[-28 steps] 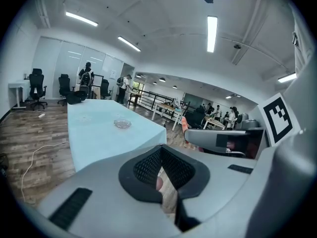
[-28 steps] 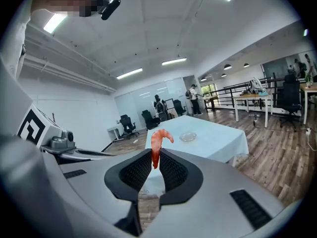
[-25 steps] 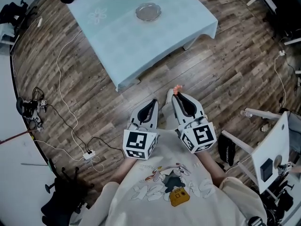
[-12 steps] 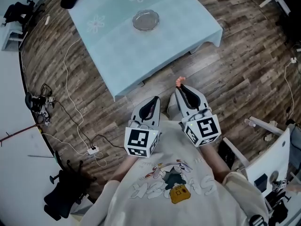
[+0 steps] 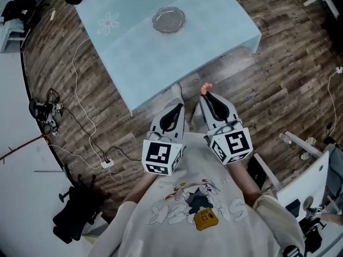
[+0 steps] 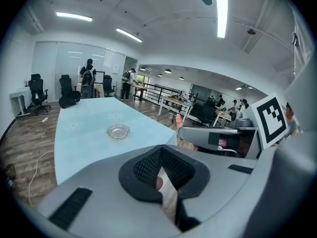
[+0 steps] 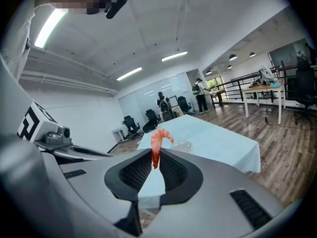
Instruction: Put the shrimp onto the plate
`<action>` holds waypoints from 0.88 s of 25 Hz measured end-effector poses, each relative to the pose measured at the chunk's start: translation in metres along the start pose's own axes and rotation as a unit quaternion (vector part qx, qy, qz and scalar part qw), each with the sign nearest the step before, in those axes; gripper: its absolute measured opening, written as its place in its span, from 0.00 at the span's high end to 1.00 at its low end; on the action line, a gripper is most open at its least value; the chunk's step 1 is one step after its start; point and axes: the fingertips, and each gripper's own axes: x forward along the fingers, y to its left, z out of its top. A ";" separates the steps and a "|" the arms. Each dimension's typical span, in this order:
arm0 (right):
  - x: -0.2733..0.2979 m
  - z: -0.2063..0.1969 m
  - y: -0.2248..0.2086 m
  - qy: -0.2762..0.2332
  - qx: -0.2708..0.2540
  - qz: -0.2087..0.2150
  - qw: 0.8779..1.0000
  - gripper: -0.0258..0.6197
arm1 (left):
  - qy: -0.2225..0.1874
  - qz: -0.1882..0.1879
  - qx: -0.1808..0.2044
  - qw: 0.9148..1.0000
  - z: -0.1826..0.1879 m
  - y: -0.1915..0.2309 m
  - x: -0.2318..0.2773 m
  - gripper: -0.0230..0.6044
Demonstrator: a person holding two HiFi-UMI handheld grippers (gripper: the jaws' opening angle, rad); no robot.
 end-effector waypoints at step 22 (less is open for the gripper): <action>0.206 0.035 -0.026 0.050 -0.013 -0.030 0.998 0.86 | 0.007 -0.055 -0.042 0.998 0.055 0.157 0.113 0.95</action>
